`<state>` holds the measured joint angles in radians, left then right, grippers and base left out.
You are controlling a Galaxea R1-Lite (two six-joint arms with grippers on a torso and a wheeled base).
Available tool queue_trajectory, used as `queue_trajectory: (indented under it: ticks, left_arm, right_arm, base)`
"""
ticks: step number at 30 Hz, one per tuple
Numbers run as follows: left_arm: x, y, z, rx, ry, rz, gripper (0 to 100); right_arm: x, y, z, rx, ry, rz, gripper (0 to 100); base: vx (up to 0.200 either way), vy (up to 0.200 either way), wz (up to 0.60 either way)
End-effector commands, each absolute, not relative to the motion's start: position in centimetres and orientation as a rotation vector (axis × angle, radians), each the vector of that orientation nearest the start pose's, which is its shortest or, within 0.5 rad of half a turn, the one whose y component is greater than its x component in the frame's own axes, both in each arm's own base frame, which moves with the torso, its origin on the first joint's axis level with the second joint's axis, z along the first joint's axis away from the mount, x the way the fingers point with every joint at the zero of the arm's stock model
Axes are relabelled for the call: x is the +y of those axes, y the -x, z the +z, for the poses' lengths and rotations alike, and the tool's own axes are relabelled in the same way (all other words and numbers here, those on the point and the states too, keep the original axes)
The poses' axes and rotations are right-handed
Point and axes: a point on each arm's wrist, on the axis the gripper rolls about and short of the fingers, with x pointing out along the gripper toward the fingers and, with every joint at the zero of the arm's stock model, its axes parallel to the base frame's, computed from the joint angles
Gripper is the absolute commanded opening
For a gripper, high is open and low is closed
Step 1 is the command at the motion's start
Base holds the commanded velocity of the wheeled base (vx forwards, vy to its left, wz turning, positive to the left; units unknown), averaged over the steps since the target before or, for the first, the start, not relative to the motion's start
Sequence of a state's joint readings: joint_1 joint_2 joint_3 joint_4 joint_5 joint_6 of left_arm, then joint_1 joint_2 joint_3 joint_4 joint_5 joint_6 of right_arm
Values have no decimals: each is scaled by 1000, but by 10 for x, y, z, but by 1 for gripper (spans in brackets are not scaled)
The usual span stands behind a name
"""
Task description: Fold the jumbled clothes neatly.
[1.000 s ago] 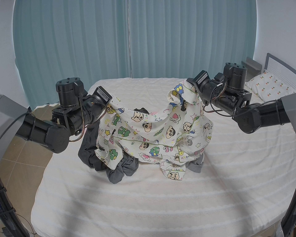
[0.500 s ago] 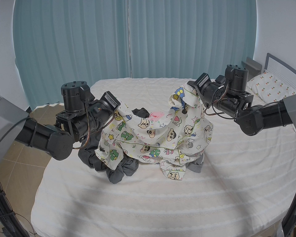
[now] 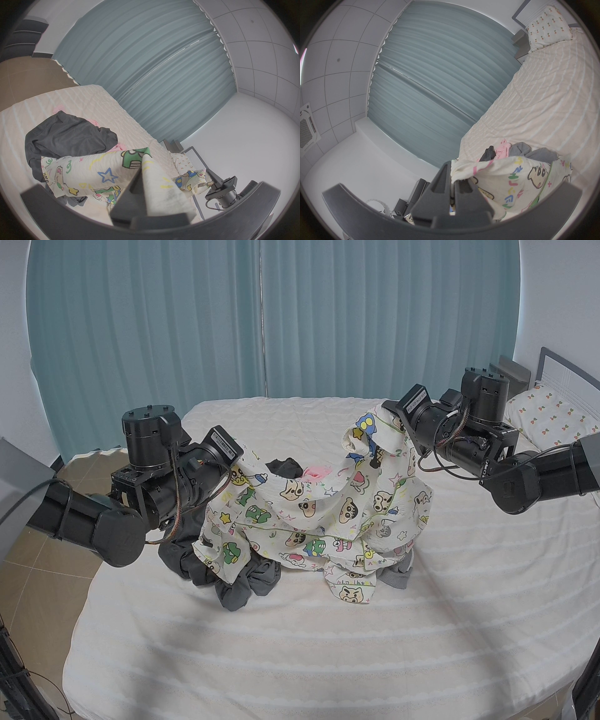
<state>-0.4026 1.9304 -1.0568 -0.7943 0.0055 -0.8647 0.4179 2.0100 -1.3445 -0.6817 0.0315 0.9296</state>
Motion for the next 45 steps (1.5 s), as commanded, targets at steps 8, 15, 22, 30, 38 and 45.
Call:
queue_trajectory:
  ticks: [8, 15, 22, 30, 38, 45]
  left_arm:
    - [-148, -347, 188, 243, 837, -337, 0]
    - [-147, -347, 188, 241, 836, -334, 0]
    - [-147, -347, 188, 241, 836, -334, 0]
    - [-143, -336, 196, 228, 842, -347, 0]
    - [-146, -322, 214, 192, 851, -389, 0]
    - [-158, -312, 214, 212, 848, -428, 0]
  right_arm:
    - [168, -376, 229, 184, -919, 431, 0]
    - [168, -371, 233, 181, -919, 439, 0]
    - [170, -370, 233, 183, -919, 446, 0]
    - [166, -361, 245, 163, -923, 458, 0]
    - [162, -351, 259, 138, -939, 487, 0]
    - [157, -345, 270, 115, -959, 498, 0]
  base:
    - [-200, 0, 0]
    - [-171, 0, 0]
    - [0, 0, 0]
    - [0, -200, 0]
    - [0, -200, 0]
    - [0, -200, 0]
